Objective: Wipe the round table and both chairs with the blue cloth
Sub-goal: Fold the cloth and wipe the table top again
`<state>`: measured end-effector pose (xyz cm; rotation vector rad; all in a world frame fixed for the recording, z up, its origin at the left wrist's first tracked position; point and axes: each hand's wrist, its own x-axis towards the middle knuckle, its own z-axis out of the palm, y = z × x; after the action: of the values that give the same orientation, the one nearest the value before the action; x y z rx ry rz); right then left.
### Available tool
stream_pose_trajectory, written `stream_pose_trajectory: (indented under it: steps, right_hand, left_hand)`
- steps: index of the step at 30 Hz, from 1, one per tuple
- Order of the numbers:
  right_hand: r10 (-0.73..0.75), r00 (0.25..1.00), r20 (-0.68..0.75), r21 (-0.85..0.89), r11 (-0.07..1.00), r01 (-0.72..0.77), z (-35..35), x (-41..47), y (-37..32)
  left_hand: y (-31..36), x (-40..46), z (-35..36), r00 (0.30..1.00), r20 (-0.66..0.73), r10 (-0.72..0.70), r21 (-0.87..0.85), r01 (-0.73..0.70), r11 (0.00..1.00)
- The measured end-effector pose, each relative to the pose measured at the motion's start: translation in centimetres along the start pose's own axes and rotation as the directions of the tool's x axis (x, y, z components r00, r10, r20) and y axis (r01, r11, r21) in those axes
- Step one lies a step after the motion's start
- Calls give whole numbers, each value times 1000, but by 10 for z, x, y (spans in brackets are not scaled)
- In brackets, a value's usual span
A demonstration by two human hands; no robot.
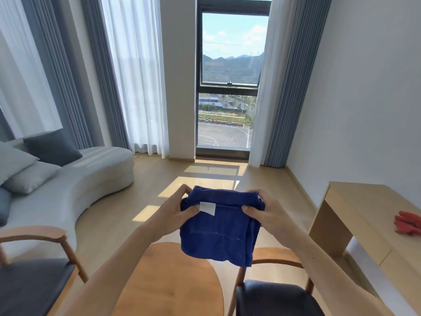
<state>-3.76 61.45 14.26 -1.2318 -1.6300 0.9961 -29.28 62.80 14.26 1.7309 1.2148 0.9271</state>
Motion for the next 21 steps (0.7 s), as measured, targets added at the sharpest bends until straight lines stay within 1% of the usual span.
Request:
stream_pose_trajectory:
  steps: [1,3,5,6,7,10,12,13,14,16,18,19,20,21]
  right_hand:
    - [18,999,27,73,997,-19,0,0,3]
    - [51,986,161,173,982,-80,-1,-2,12]
    - [63,957,282,198,973,-122,2,-4,19]
    - [65,953,296,194,973,-126,4,-6,22]
    - [72,958,276,175,977,-124,6,-7,24]
    - [123,985,122,133,981,-139,13,-8,27]
    - [171,984,49,140,974,-176,13,-5,28]
    - [206,978,35,171,963,-209,14,-4,29]
    - [240,970,42,234,941,-243,16,-3,30]
    - [280,953,114,399,866,-302,21,-3,35]
    - [257,940,223,549,764,-339,26,-5,43]
    - [231,934,271,592,725,-352,29,-7,46]
    - [216,931,293,605,712,-356,32,-9,48]
    - [225,929,294,591,721,-362,34,-10,50]
  left_hand:
    - [0,1,0,1000,-15,-1,-8,1,1000]
    - [1,2,1,999,-48,-7,-35,5,999]
    - [2,2,2,997,-74,-16,-85,10,996]
    - [2,2,3,996,-81,-27,-121,17,993]
    - [1,2,4,996,-83,-43,-159,29,987]
    - [-3,4,5,991,-69,-115,-232,97,968]
    - [-5,5,5,983,-63,-174,-276,150,949]
    - [-6,5,5,978,-68,-198,-299,169,939]
    - [-6,6,6,973,-77,-218,-321,183,929]
    - [-5,8,7,960,-103,-259,-355,208,912]
    - [-5,10,7,942,-125,-311,-373,246,895]
    - [-6,11,7,930,-129,-344,-387,272,881]
    - [-7,11,6,919,-118,-375,-410,299,862]
    - [-7,11,6,912,-90,-399,-445,322,836]
